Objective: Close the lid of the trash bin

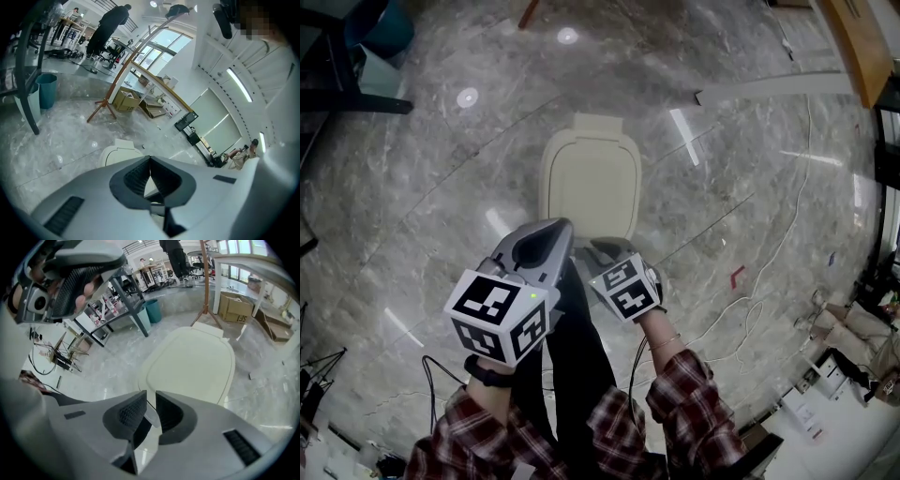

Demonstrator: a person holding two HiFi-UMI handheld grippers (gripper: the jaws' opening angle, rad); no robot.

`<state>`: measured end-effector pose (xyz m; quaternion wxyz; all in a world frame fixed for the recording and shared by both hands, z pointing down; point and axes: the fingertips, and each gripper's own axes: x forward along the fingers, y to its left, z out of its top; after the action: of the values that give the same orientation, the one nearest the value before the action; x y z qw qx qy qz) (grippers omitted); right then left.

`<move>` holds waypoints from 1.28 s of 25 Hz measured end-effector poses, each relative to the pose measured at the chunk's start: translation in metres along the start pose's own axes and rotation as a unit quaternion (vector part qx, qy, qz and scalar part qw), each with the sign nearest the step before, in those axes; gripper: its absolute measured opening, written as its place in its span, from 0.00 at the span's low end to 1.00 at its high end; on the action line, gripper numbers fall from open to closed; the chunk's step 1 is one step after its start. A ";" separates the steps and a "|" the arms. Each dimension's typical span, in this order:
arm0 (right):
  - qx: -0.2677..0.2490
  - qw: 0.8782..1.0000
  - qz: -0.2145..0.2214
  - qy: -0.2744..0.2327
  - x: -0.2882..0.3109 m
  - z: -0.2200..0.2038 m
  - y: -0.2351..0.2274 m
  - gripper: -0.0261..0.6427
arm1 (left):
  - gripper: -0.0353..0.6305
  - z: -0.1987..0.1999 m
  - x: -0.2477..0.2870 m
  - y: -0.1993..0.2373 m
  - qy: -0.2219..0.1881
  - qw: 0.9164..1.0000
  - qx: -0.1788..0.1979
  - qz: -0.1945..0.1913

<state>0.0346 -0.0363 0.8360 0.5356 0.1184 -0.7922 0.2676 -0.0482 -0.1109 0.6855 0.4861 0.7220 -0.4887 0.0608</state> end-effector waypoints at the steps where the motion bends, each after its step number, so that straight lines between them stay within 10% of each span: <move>1: 0.010 1.000 -0.001 -0.013 -0.011 0.008 0.002 0.14 | 0.07 0.007 -0.004 -0.004 -0.006 1.000 0.004 0.000; 20: 0.036 0.958 -0.031 -0.283 -0.361 0.187 0.044 0.14 | 0.07 0.181 -0.148 -0.210 -0.130 0.981 0.137 -0.050; 32: -0.005 0.888 -0.081 -0.453 -0.531 0.196 0.105 0.06 | 0.07 0.201 -0.240 -0.322 -0.215 0.939 0.257 -0.082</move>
<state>0.0420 -0.1096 0.2653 0.1386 0.2877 -0.9377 0.1372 -0.0036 -0.0930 0.2390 0.1704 0.8557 -0.4885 -0.0119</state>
